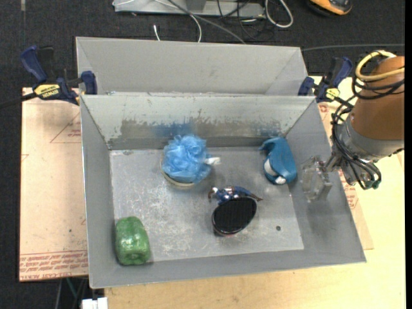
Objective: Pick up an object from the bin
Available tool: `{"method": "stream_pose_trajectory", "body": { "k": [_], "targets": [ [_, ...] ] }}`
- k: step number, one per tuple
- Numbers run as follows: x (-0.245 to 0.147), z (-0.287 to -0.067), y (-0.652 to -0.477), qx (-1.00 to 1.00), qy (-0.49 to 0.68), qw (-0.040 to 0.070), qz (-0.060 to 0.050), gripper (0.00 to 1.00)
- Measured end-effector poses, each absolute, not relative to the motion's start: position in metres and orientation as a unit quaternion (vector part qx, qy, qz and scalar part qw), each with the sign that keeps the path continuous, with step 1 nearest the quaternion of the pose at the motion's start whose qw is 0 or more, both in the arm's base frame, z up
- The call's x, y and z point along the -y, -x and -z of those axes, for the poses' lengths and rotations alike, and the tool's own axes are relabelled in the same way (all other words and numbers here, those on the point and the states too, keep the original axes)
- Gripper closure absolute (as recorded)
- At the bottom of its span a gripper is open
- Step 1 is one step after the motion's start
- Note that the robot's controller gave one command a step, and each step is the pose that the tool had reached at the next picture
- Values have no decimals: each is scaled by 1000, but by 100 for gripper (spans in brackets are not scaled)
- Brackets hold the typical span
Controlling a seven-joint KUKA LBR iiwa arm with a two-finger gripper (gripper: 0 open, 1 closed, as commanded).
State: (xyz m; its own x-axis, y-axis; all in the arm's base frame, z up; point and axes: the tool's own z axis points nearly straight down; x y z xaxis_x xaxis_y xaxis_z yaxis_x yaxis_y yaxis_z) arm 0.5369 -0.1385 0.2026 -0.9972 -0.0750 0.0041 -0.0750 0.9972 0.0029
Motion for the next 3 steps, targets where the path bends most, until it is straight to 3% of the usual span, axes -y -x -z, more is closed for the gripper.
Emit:
{"method": "stream_pose_trajectory", "body": {
  "k": [1, 2, 3],
  "targets": [
    [138, -203, -537, 999, -38, 2, 1, 100],
    [105, -147, -534, 999, -33, 4, 3, 100],
    [101, -149, -564, 1000, -30, 1, 1, 100]
  ]
}}
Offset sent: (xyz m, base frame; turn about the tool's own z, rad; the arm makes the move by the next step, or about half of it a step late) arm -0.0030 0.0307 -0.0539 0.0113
